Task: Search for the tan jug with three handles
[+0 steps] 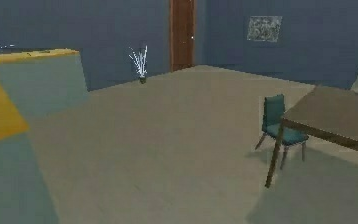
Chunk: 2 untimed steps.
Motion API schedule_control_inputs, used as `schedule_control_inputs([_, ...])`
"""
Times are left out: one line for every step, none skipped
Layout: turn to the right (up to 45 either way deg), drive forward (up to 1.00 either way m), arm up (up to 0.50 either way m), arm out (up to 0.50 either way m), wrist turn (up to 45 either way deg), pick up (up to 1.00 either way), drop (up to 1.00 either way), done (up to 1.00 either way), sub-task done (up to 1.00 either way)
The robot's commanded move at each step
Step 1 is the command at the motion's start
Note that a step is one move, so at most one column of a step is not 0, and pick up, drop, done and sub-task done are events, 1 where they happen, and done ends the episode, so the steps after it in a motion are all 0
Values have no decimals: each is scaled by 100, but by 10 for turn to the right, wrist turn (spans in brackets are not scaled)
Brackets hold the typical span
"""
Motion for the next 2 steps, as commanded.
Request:
schedule_control_inputs([0, 100, 0, 0, 0, 0, 0, 0, 0])
schedule_control_inputs([-90, 0, 0, 0, 0, 0, 0, 0, 0])
